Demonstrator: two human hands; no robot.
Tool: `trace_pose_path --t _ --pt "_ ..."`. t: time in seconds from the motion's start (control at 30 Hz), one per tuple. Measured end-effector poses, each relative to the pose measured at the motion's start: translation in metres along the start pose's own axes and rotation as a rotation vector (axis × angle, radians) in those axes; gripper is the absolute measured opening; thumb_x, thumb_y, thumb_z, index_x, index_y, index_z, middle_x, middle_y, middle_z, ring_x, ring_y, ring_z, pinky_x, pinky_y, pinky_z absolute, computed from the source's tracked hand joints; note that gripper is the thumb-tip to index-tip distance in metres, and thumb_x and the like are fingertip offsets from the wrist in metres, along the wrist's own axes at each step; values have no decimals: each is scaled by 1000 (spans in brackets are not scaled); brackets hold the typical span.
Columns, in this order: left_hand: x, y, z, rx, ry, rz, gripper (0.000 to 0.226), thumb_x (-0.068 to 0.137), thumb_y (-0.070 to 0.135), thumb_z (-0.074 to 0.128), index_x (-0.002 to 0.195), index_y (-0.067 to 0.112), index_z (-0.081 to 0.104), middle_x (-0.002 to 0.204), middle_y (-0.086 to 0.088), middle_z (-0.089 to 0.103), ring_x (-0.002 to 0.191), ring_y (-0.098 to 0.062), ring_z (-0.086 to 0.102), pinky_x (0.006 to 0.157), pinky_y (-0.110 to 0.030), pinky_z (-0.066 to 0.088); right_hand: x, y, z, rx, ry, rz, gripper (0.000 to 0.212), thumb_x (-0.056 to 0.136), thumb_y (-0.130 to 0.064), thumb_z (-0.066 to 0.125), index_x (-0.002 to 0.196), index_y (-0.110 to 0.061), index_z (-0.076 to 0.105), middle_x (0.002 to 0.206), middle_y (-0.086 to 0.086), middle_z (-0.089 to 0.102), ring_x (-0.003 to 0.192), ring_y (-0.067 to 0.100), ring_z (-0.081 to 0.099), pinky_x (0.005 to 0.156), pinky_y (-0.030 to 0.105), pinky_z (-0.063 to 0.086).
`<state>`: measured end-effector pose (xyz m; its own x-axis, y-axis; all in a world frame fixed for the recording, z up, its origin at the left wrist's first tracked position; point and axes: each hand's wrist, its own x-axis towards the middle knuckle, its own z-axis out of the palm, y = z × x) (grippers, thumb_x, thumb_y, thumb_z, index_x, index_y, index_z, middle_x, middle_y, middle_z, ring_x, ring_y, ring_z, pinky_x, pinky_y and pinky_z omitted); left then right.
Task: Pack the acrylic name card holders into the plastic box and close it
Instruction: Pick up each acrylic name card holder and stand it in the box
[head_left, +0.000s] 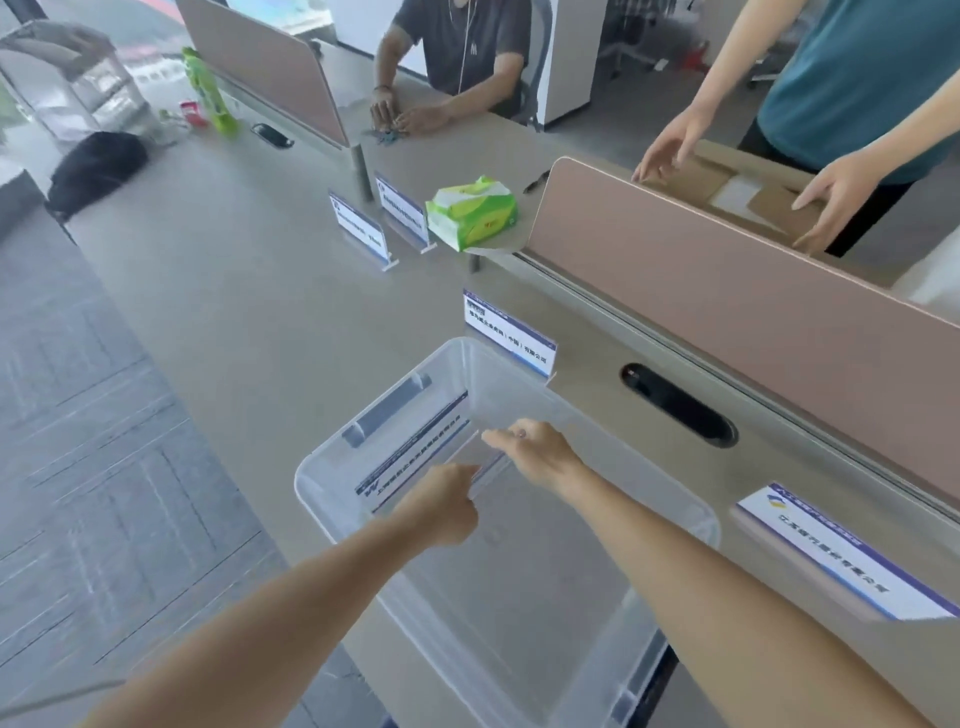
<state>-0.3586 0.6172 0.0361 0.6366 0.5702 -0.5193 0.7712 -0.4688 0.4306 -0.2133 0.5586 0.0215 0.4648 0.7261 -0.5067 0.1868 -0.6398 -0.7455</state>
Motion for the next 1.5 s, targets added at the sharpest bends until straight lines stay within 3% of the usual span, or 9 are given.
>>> trace_pose_path --t 0.13,0.2,0.3,0.5,0.77,0.93,1.13,1.27,1.5 --pt "36 -24 4 -6 -34 -57 59 79 -2 41 135 16 46 123 -11 58 107 -30 60 85 -42 55 45 8 28 57 -60 95 58 78 -66 54 105 -15 63 108 0 62 101 17 57 91 36 44" --pt "48 -32 5 17 -19 -68 60 80 -3 44 136 17 43 120 -12 58 109 -31 59 82 -41 55 61 8 37 93 -71 140 76 70 -76 50 114 -16 64 118 1 62 110 18 56 101 40 41" --pt "59 -40 5 28 30 -103 66 82 -2 47 141 25 36 121 -12 56 111 -33 57 73 -37 49 77 7 48 169 -100 177 95 67 -83 45 136 -18 51 140 -1 50 128 19 45 112 44 31" --pt "68 -38 7 175 84 -97 50 81 1 53 124 21 38 111 -3 61 97 -31 63 65 -36 43 94 7 62 238 -38 204 71 71 -82 44 119 -30 51 128 -1 56 118 19 50 106 42 36" --pt "74 -37 7 210 126 -78 42 84 6 57 119 19 38 106 -1 63 94 -29 66 67 -34 41 107 17 67 312 13 119 80 59 -93 41 111 -35 58 122 -8 61 117 14 53 102 37 39" --pt "74 -38 10 234 160 -52 37 83 5 56 114 17 39 102 -2 64 91 -28 67 64 -34 40 108 17 64 361 0 77 65 69 -81 42 113 -33 52 125 -5 57 119 14 50 93 30 35" --pt "75 -39 10 223 175 -23 40 84 4 56 118 16 38 105 -2 63 91 -29 66 65 -35 41 110 14 61 348 -18 91 73 67 -81 45 118 -29 52 130 -2 54 120 15 48 93 29 34" --pt "76 -39 10 205 174 -25 41 84 3 57 118 16 38 105 -2 62 91 -30 66 64 -35 41 108 15 60 328 -25 123 91 58 -88 45 124 -25 51 135 1 51 123 17 46 95 31 33" --pt "75 -35 5 161 204 28 47 86 6 55 126 16 35 114 -3 57 102 -25 59 73 -34 46 82 6 50 241 -10 130 70 92 -65 37 144 -19 38 149 -3 39 140 16 32 105 26 24"
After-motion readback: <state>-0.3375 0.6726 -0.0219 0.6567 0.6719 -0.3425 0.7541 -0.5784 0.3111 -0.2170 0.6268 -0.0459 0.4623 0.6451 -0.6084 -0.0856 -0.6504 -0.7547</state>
